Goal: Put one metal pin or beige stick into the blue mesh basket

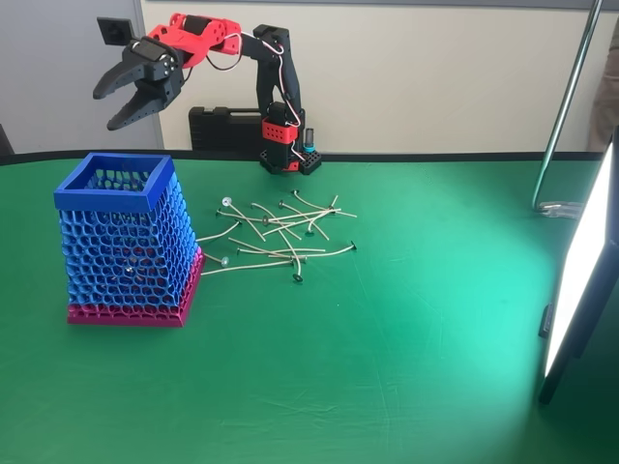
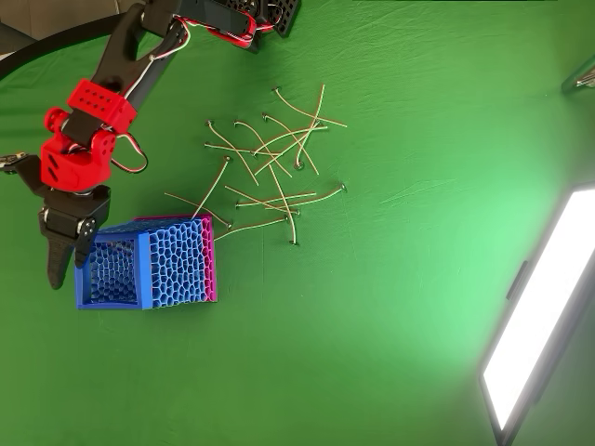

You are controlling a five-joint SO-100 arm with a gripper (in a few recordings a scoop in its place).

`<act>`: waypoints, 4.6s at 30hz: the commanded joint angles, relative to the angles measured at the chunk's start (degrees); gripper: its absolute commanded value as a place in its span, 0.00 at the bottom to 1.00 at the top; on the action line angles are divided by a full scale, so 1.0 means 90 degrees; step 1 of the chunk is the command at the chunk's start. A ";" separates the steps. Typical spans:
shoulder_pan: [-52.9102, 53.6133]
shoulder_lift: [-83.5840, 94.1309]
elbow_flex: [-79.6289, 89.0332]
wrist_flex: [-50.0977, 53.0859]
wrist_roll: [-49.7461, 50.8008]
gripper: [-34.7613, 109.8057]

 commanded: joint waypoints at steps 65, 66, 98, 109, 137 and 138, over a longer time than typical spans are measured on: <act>-0.3359 1.2197 1.3564 0.0381 -0.0283 0.25; -0.3359 1.2197 1.3564 0.0557 -0.0205 0.25; -0.3359 1.2197 1.3564 0.0664 -0.0117 0.25; -0.3359 1.2197 1.3564 0.0664 -0.0117 0.25; -0.3359 1.2197 1.3564 0.0664 -0.0117 0.25; -0.3359 1.2197 1.3564 0.0664 -0.0117 0.25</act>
